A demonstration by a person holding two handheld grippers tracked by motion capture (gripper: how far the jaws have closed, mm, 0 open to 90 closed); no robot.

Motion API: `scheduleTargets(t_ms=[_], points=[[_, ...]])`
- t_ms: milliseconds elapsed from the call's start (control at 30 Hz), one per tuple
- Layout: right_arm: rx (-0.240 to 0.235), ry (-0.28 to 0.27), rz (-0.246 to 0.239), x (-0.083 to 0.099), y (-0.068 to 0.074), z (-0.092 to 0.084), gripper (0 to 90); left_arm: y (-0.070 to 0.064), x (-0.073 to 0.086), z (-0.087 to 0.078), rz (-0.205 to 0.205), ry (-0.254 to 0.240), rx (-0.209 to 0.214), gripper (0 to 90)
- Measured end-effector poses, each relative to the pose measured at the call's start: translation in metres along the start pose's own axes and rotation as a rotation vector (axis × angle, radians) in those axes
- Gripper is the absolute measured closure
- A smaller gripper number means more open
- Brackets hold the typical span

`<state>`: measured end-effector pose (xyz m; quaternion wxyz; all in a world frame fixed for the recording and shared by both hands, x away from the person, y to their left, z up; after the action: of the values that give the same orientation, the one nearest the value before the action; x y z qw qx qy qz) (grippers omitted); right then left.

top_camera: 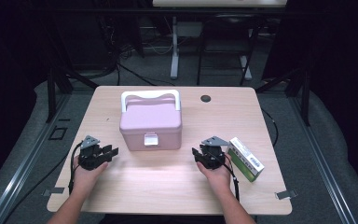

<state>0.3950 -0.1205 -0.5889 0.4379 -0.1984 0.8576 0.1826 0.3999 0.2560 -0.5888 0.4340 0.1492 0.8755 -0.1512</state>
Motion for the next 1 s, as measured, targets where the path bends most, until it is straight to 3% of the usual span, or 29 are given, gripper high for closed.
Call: scheduleTargets(t_ms=[333,367,533,733,767,900,1000], points=[[0.012,-0.011,0.022,-0.008,-0.008,0.009,65.0,0.005,-0.012,0.009,-0.007,-0.019,-0.018,70.1],[0.016,-0.013,0.025,-0.01,-0.009,0.01,65.3,0.005,-0.012,0.013,-0.026,-0.013,-0.015,71.2],[0.024,-0.021,0.04,-0.016,-0.012,0.021,64.9,0.005,-0.02,0.019,-0.013,-0.019,-0.019,75.2],[0.017,-0.021,0.025,-0.022,-0.007,0.035,65.7,0.001,-0.023,0.027,-0.013,-0.024,-0.007,80.5],[0.033,-0.012,0.012,-0.024,-0.004,0.042,66.5,0.001,-0.022,0.03,-0.011,-0.024,-0.003,81.4],[0.023,-0.031,0.021,-0.032,-0.001,0.049,64.6,-0.001,-0.024,0.032,-0.015,-0.021,0.014,83.7],[0.011,-0.037,0.016,-0.037,0.003,0.053,62.5,-0.008,-0.028,0.034,0.012,-0.036,0.014,84.6]])
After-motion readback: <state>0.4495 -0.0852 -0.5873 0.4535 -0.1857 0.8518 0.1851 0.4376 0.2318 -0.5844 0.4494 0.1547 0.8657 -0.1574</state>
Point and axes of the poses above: each handheld gripper's, and its own axes: z roughly forward along the jaws, x roughly out of its underside, y roughly to its left, the point moved 5 cm from there along z, roughly forward along the jaws, and after that the axes turned 5 degrees about -x, right-handed, at the moved point
